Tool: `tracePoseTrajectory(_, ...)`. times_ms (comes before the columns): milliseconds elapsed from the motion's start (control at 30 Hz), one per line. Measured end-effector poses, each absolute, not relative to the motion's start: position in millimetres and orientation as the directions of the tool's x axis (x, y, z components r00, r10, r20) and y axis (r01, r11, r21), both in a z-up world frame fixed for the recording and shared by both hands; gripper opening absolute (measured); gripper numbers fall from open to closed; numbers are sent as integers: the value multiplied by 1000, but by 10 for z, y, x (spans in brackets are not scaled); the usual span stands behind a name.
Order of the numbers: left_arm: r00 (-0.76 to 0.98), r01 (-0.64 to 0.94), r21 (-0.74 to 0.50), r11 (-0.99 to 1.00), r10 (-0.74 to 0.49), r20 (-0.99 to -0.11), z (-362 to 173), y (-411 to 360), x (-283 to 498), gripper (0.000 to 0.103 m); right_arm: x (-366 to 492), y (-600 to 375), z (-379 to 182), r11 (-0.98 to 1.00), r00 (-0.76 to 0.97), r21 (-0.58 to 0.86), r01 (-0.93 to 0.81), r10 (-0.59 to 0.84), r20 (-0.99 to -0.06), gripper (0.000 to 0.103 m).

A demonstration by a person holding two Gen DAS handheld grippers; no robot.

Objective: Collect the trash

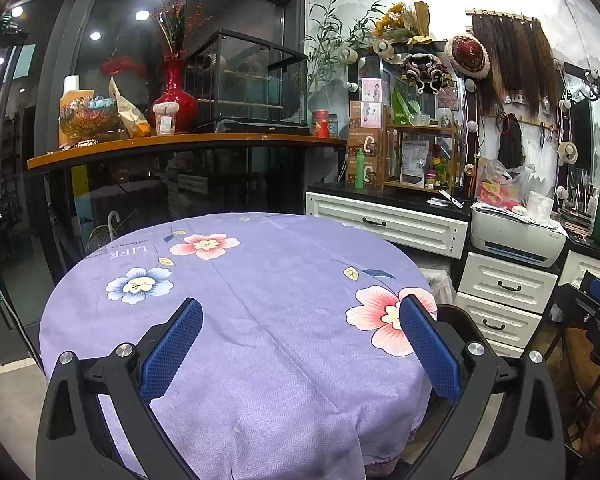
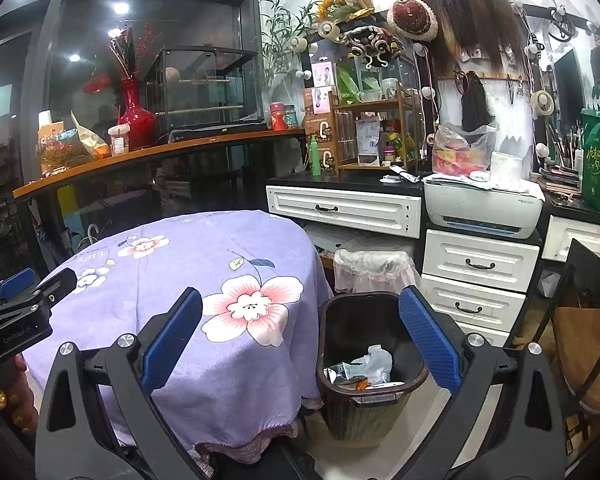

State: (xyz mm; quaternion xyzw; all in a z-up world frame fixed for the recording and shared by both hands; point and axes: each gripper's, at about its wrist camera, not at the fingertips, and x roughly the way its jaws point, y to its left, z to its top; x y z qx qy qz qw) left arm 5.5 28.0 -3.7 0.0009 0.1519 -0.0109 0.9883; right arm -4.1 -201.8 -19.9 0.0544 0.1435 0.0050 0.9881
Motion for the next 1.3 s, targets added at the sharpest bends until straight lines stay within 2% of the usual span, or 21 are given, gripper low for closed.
tracePoseTrajectory(1300, 938, 28, -1, 1000, -26, -345, -125, 296, 88, 97, 5, -2006, -246, 993, 954, 116, 4, 31, -298, 97)
